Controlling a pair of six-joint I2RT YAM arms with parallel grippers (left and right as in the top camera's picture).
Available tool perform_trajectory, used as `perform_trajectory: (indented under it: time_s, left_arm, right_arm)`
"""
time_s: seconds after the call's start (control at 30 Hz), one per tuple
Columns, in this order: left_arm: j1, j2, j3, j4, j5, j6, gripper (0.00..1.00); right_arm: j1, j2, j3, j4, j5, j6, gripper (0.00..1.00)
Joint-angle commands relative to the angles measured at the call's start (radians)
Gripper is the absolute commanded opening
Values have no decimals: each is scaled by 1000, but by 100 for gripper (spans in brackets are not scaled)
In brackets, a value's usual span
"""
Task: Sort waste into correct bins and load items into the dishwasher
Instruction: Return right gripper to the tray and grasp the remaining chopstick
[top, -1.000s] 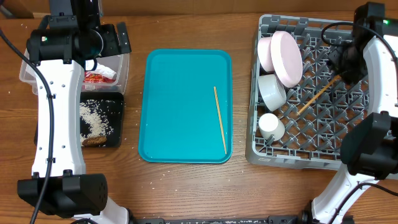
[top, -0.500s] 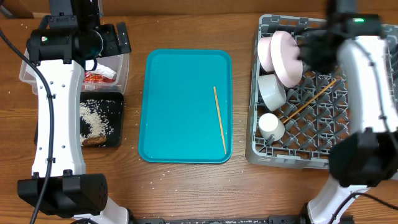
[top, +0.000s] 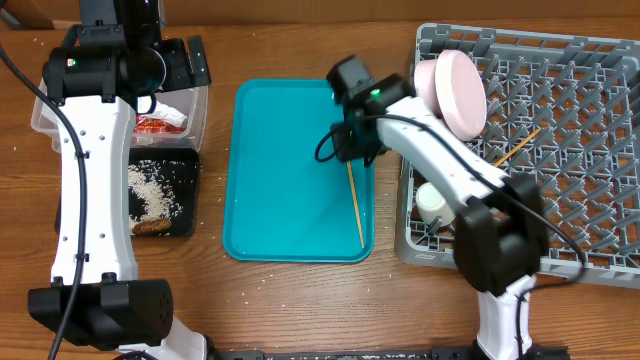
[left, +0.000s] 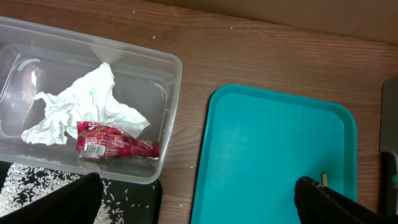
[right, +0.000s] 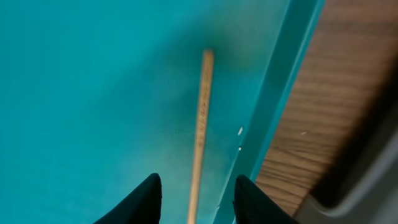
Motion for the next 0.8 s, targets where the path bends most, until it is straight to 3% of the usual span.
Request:
perform_trajectory:
  time_s: [0.0, 0.27, 0.6, 0.7, 0.77]
  left_arm:
    - [-2, -1, 10, 0, 3, 12, 100]
    - [-2, -1, 10, 0, 3, 12, 100]
    - [-2, -1, 10, 0, 3, 12, 100]
    - [-2, -1, 10, 0, 3, 12, 100]
    - [-2, -1, 10, 0, 3, 12, 100]
  right_arm:
    - [-4, 41, -11, 8, 0, -6, 39]
    - [3, 85, -59, 63, -47, -14, 31]
    - [16, 147, -74, 95, -47, -13, 30]
    - [16, 159, -74, 97, -47, -13, 21]
    - [16, 163, -74, 96, -47, -13, 9]
